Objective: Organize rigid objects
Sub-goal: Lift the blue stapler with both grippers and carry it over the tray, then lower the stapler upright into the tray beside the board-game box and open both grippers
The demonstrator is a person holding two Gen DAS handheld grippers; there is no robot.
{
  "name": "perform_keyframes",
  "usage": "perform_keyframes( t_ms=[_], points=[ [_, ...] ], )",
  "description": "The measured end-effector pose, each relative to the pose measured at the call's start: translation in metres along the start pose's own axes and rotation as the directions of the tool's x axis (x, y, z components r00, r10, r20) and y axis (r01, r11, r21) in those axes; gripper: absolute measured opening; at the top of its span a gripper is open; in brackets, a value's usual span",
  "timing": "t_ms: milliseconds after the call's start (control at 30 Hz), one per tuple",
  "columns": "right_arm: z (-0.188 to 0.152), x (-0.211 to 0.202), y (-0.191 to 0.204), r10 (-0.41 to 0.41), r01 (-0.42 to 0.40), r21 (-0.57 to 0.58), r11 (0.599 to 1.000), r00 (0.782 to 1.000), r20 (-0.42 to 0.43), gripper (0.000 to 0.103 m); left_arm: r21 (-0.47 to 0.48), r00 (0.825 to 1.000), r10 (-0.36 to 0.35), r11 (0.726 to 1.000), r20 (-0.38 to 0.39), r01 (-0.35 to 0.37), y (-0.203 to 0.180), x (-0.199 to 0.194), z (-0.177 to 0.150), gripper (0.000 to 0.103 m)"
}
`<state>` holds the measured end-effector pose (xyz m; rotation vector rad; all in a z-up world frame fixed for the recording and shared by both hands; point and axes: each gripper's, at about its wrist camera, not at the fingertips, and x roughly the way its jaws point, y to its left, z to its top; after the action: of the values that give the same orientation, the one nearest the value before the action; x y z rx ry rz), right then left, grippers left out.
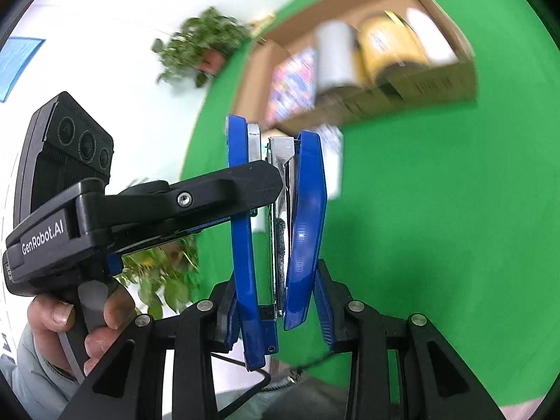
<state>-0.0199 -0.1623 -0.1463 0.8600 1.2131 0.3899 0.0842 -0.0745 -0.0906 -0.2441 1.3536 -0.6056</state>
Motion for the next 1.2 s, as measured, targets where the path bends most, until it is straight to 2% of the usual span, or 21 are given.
perform_keyframes(
  t_ms=[133,267,467,667,867,1033,1133,1200],
  points=[
    [0.029,-0.009,0.027,-0.022,0.023,-0.052,0.998,1.000,0.016,0.034,-0.002,1.000,0.002,1.000,0.027,-0.002,0.015,-0.013,0.037,0.058],
    [0.071,0.025,0.056,-0.041,0.042,-0.058,0.997,0.999,0.022,0.034,-0.004,0.999,-0.017,1.000,0.036,0.017,0.038,-0.020,0.075,0.058],
    [0.144,0.084,0.074,-0.108,0.109,-0.031,0.994,0.994,0.018,0.034,-0.004,0.998,-0.061,0.998,0.021,0.062,0.077,-0.004,0.143,0.058],
    [0.202,0.137,0.066,-0.168,0.168,0.026,0.985,0.986,0.012,0.034,-0.012,0.993,-0.116,0.993,-0.033,0.116,0.112,0.026,0.196,0.058],
    [0.228,0.169,0.040,-0.232,0.232,0.102,0.967,0.973,-0.012,0.034,-0.015,0.980,-0.169,0.986,-0.108,0.169,0.127,0.068,0.226,0.057],
    [0.243,0.186,0.023,-0.297,0.299,0.146,0.943,0.954,-0.036,0.035,-0.049,0.967,-0.203,0.979,-0.153,0.197,0.131,0.096,0.236,0.058],
    [0.247,0.186,0.027,-0.342,0.341,0.126,0.932,0.940,-0.011,0.040,-0.039,0.980,-0.130,0.991,-0.153,0.126,0.133,0.100,0.235,0.058],
    [0.243,0.173,0.037,-0.357,0.352,0.101,0.930,0.933,0.034,0.068,-0.028,0.981,-0.159,0.987,-0.109,0.157,0.136,0.088,0.232,0.059]
  ],
)
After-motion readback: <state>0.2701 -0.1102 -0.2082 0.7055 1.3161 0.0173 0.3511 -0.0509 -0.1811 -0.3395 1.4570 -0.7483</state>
